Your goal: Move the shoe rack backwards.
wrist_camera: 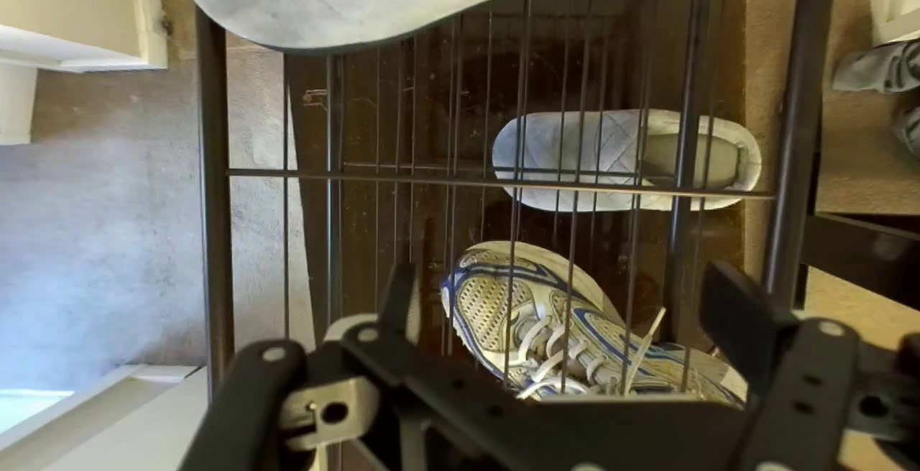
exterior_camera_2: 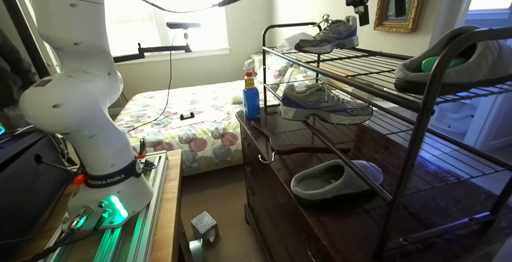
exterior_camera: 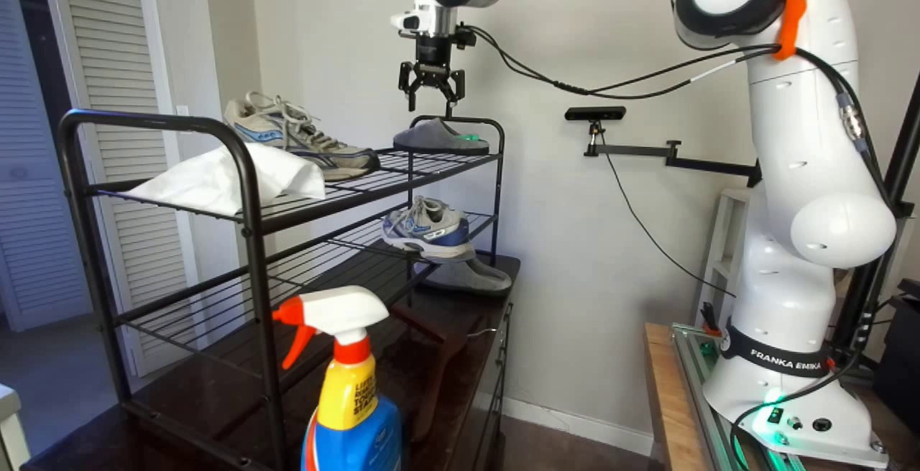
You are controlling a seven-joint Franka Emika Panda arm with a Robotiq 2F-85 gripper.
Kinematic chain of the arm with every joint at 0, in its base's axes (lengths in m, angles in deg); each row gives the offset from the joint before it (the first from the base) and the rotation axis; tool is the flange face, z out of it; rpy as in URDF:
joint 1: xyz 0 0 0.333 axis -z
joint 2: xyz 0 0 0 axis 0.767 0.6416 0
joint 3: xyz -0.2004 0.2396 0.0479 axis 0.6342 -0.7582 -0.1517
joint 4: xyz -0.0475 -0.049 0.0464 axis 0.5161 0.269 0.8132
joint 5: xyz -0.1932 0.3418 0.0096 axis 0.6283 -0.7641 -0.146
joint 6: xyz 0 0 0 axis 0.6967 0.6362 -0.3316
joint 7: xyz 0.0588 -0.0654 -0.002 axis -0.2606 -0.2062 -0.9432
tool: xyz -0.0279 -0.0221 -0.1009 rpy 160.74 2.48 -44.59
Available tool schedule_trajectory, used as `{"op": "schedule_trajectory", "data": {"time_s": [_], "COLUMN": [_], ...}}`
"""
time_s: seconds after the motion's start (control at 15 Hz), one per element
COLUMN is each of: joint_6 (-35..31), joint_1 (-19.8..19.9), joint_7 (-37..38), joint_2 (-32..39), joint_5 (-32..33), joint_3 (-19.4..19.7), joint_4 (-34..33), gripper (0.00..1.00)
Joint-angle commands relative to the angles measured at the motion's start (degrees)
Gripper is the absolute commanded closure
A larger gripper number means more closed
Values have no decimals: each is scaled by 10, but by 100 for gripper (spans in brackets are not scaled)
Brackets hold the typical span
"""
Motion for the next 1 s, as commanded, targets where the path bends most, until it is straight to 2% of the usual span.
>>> {"op": "schedule_trajectory", "data": {"time_s": [0.0, 0.6, 0.8, 0.87, 0.93], "joint_6": [50, 105, 88, 82, 82], "joint_1": [7, 16, 12, 10, 10], "joint_7": [-33, -23, 3, -10, -6], "joint_2": [79, 154, 157, 141, 144], "joint_5": [-17, -31, -44, -27, -31], "joint_3": [-13, -24, -19, -16, -16], "joint_4": [-88, -169, -174, -138, -143], "gripper": [0, 0, 0, 0, 0]}}
